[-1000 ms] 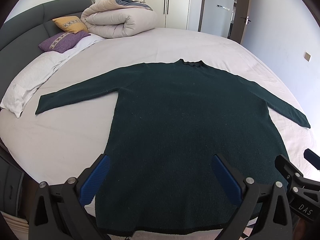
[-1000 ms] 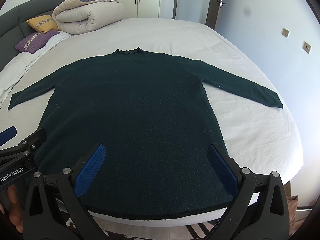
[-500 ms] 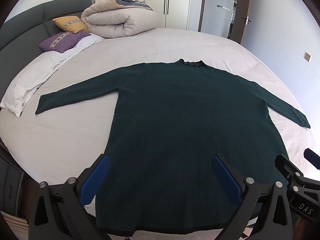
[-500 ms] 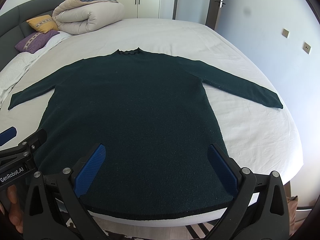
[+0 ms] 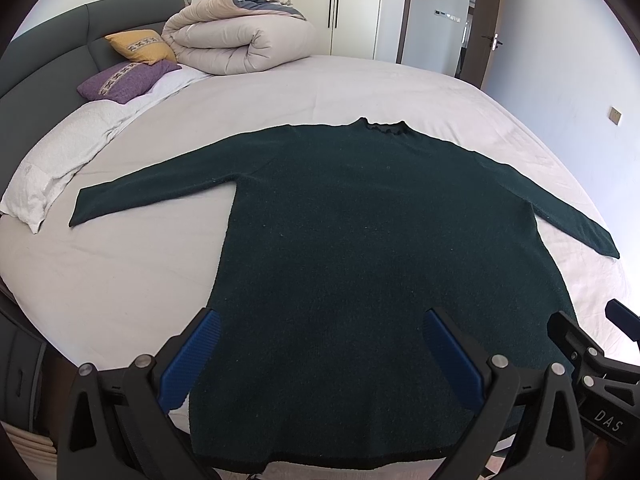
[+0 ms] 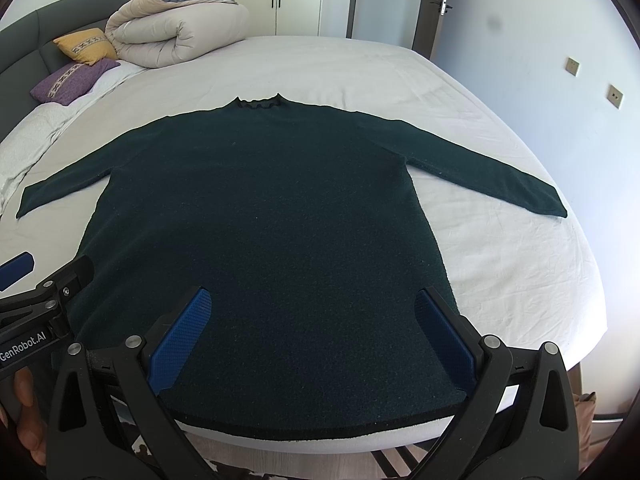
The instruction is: Fold small clothes
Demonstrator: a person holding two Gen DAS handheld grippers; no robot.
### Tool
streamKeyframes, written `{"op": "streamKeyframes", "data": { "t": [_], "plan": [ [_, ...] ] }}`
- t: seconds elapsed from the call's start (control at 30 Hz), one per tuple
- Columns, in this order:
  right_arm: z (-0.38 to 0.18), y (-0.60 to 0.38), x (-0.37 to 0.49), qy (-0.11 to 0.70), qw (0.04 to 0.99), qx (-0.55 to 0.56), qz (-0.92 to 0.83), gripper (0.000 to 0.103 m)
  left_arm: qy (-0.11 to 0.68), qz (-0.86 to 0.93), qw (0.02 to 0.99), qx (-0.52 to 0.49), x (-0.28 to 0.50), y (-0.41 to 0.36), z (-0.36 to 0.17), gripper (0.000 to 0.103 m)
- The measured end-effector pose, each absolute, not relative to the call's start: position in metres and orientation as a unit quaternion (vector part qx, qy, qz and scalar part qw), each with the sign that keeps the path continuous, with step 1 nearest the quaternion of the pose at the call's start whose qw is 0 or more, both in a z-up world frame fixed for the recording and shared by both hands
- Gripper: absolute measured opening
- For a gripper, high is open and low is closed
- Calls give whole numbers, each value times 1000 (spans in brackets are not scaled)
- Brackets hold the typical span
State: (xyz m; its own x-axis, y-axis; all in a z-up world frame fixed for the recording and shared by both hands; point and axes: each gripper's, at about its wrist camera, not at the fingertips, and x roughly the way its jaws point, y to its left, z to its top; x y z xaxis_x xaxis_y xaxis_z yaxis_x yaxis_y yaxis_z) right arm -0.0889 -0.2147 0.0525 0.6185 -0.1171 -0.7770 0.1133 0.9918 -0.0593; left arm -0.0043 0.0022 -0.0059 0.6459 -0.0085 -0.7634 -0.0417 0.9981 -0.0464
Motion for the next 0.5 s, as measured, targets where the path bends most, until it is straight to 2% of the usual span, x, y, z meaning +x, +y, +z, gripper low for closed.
{"op": "streamKeyframes", "data": {
  "t": [0.5],
  "plan": [
    [47,-211,-92,435,898,-1,-64,103,420,8,907,-35,-3,3,-9,103]
  ]
}}
